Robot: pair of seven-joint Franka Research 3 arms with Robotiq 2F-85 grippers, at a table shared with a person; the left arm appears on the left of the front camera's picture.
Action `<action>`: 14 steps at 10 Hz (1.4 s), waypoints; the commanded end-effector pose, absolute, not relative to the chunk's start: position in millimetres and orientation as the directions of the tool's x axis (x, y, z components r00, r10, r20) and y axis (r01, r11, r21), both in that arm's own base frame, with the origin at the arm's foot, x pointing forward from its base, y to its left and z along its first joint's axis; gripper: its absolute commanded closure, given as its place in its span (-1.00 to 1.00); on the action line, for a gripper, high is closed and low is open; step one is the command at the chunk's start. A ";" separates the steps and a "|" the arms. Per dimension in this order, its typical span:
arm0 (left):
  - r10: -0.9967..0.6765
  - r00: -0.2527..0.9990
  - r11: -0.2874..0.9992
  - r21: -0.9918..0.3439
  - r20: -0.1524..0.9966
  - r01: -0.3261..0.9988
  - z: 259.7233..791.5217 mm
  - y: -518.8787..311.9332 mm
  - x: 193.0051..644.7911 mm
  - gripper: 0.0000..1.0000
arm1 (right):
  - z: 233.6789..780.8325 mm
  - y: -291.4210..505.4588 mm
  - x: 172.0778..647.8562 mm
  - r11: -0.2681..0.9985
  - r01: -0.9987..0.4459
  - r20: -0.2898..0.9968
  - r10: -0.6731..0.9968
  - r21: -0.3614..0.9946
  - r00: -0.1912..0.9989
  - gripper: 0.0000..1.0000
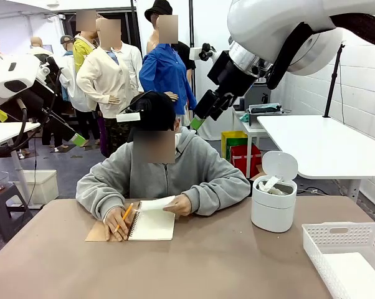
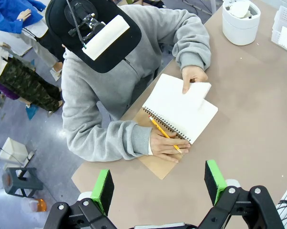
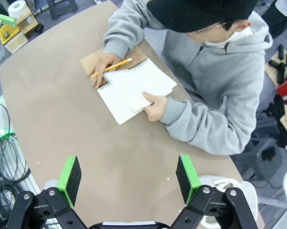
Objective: Sort the paper based on its condition.
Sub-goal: If a person hands you a paper, place it in the Organizing basket , and if it's crumpled, put it in the Trash can.
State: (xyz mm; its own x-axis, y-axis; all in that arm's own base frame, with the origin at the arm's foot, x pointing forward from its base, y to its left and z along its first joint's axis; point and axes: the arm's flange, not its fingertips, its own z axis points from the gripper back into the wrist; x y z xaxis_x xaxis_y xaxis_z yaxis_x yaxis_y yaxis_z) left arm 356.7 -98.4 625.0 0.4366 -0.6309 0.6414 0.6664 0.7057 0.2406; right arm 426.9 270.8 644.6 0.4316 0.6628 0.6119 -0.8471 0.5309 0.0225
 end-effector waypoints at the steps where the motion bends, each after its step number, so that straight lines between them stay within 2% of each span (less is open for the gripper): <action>1: -0.629 0.438 0.707 0.239 0.642 0.665 625.0 -97.3 357.2 -1.00 | 645.2 272.6 429.3 0.533 -0.846 0.609 0.665 0.017 0.431 -1.00; 14: -0.629 0.438 0.707 0.239 0.642 0.665 625.0 -97.3 357.2 -1.00 | 645.2 272.6 429.3 0.533 -0.846 0.609 0.665 0.017 0.431 -1.00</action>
